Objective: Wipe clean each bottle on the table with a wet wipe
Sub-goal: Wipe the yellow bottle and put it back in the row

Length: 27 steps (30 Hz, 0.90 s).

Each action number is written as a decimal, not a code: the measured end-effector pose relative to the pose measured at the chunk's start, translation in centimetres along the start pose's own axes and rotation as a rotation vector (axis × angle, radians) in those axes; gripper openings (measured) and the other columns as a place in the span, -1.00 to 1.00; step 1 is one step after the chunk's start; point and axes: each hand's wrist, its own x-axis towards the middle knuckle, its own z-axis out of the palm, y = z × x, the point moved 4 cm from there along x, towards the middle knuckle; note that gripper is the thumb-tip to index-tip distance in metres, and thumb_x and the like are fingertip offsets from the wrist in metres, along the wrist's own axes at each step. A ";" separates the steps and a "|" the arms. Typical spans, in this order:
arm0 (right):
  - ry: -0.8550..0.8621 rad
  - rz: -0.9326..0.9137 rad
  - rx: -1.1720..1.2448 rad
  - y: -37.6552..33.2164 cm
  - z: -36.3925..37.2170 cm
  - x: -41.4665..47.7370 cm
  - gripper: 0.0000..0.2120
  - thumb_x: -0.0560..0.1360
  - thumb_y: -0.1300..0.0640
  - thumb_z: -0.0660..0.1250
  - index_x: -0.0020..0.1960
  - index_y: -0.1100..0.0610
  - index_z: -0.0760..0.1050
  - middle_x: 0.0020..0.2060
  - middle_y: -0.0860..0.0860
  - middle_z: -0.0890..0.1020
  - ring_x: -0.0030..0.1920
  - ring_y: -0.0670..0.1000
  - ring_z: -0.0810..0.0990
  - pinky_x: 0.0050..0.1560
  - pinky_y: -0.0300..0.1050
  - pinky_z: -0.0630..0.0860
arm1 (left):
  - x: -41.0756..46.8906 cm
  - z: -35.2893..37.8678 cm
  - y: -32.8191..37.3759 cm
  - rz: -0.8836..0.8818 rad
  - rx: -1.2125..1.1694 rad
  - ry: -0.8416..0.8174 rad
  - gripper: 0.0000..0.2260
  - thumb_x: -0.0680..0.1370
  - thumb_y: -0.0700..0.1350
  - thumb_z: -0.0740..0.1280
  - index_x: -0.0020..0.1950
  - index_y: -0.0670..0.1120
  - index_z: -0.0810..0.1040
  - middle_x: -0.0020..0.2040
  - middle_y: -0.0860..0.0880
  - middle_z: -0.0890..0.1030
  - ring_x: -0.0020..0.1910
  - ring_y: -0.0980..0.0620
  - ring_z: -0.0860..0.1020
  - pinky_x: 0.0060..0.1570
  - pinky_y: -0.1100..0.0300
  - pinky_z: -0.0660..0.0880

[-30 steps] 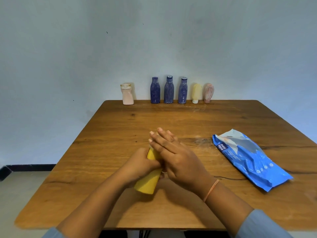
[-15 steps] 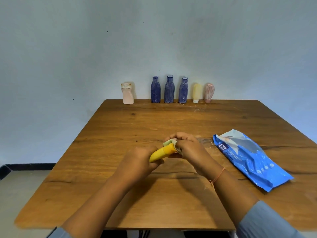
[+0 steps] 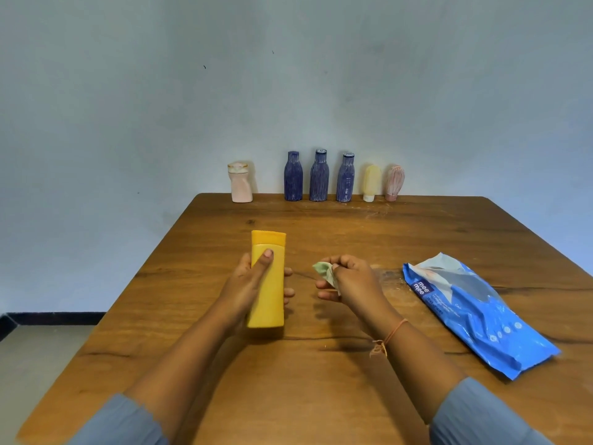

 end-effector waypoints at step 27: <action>0.225 0.117 0.320 2.4 -0.2 15.6 -0.82 0.58 0.24 0.13 -0.08 0.17 0.51 -0.11 0.16 0.58 -0.37 -0.04 0.48 -0.44 -0.27 0.49 | 24.0 -4.2 9.3 0.645 0.993 0.278 -0.54 0.55 -0.09 0.28 0.40 0.02 0.21 0.29 -0.18 0.42 0.11 -0.16 0.52 -0.01 0.01 0.51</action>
